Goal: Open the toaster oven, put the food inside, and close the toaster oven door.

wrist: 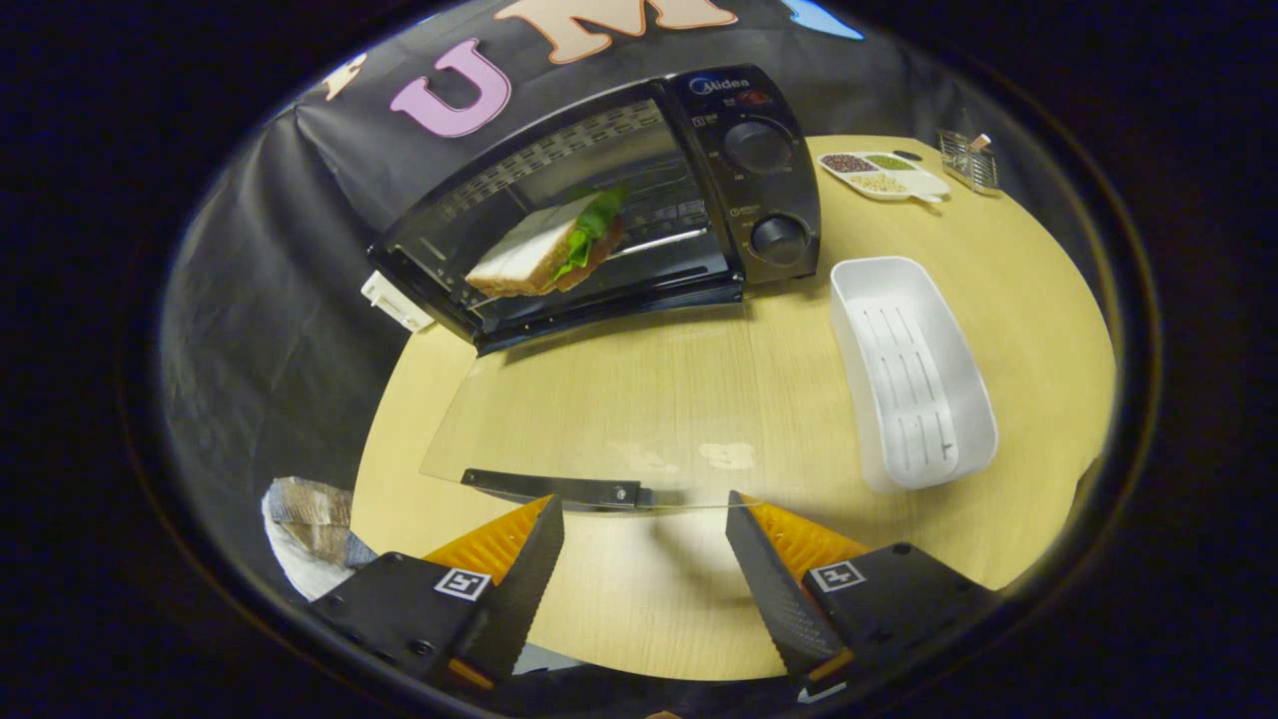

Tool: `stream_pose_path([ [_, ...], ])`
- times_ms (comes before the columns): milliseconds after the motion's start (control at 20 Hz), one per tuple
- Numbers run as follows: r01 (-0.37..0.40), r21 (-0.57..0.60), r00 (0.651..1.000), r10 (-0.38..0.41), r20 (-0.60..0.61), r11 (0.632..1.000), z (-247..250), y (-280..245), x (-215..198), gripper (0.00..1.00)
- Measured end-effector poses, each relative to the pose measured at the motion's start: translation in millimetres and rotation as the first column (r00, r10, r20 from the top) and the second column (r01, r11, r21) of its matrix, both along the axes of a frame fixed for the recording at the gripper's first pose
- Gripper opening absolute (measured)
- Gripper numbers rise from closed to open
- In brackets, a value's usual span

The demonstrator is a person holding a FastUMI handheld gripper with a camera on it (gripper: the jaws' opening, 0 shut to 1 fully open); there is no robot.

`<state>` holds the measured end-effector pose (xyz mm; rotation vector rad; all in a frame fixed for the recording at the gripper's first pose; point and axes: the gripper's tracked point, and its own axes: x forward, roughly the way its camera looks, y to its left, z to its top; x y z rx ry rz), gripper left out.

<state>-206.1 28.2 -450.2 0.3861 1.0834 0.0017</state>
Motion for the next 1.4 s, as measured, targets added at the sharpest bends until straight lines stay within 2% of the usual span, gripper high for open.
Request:
stream_pose_path([
  [150,-0.023,-0.017,0.998,0.024,0.063,1.000,26,1,15,0.99],
  [450,-0.003,0.018,0.983,-0.001,0.182,1.000,71,-4,75,0.99],
  [800,-0.004,0.046,0.971,-0.007,0.239,0.999,96,-11,118,0.99],
  [1200,-0.023,-0.009,0.949,0.025,0.314,1.000,115,-27,172,0.99],
  [1400,-0.035,-0.003,0.947,0.034,0.320,0.999,125,-30,172,0.99],
])
